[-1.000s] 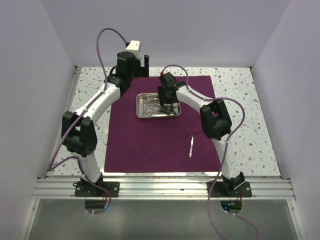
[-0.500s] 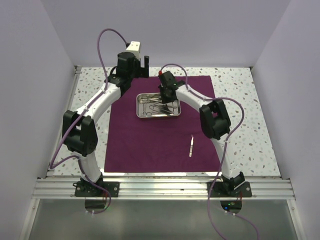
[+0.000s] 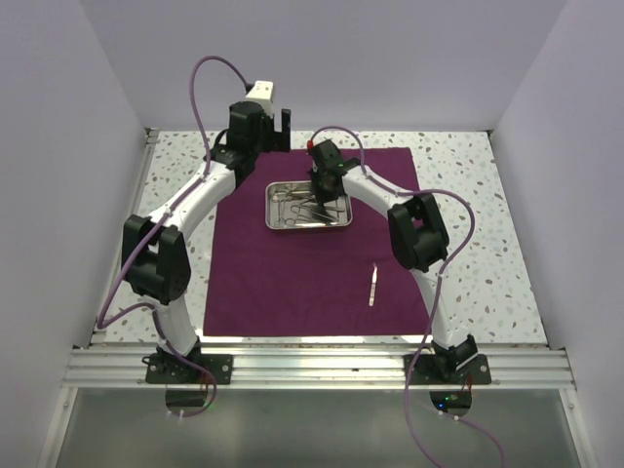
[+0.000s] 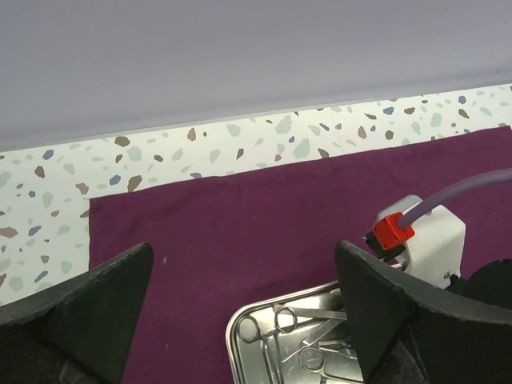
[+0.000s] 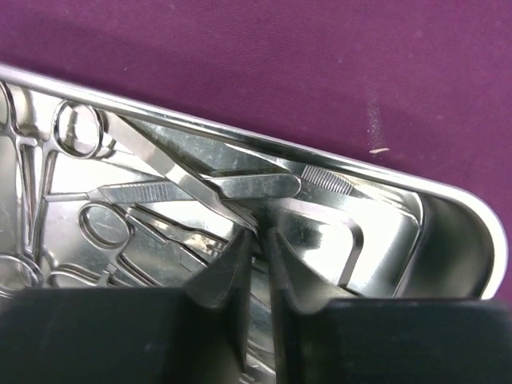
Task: Open and lay out the surgical kit
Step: Pick up the medical item from the container.
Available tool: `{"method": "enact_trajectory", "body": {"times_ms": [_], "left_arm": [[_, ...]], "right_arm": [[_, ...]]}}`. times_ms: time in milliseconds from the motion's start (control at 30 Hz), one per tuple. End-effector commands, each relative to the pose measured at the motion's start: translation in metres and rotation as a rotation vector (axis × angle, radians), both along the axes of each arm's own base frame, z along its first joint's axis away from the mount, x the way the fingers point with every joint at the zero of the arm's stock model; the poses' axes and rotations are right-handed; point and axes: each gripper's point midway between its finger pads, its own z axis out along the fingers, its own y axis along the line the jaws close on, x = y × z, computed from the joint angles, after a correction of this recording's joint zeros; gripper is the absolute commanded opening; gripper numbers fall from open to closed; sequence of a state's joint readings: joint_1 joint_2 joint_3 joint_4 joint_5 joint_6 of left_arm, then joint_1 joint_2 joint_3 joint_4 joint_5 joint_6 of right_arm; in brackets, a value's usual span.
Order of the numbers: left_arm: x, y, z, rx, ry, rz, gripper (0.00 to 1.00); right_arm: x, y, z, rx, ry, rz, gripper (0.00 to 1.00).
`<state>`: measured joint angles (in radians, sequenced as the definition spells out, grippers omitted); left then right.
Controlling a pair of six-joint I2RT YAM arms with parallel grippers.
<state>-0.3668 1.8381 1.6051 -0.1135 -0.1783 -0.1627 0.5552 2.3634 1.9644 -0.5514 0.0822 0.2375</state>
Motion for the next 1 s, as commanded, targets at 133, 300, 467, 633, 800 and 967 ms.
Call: {"method": "enact_trajectory", "body": {"times_ms": [133,300,467,633,800,967], "left_arm": [[0.01,0.002,0.014,-0.005,-0.047,-0.002,0.99],[0.011,0.001,0.011,-0.005,-0.041,-0.007,0.99],[0.011,-0.002,0.012,-0.013,-0.041,-0.016,1.0],[0.011,-0.003,0.012,-0.016,-0.04,-0.02,0.99],[0.01,-0.003,0.012,-0.018,-0.038,-0.022,1.0],[0.01,-0.003,0.012,-0.018,-0.038,-0.024,1.0]], "right_arm": [[0.002,0.012,0.006,0.031,-0.005,0.035,0.0],[0.001,0.006,0.041,0.053,-0.073,0.009,0.0],[-0.011,0.004,0.109,0.095,-0.205,-0.008,0.0],[-0.026,0.004,0.15,0.06,-0.299,-0.006,0.0],[-0.037,-0.002,0.177,0.021,-0.364,-0.026,0.0],[-0.043,-0.016,0.18,-0.088,-0.399,-0.066,0.0]]}}
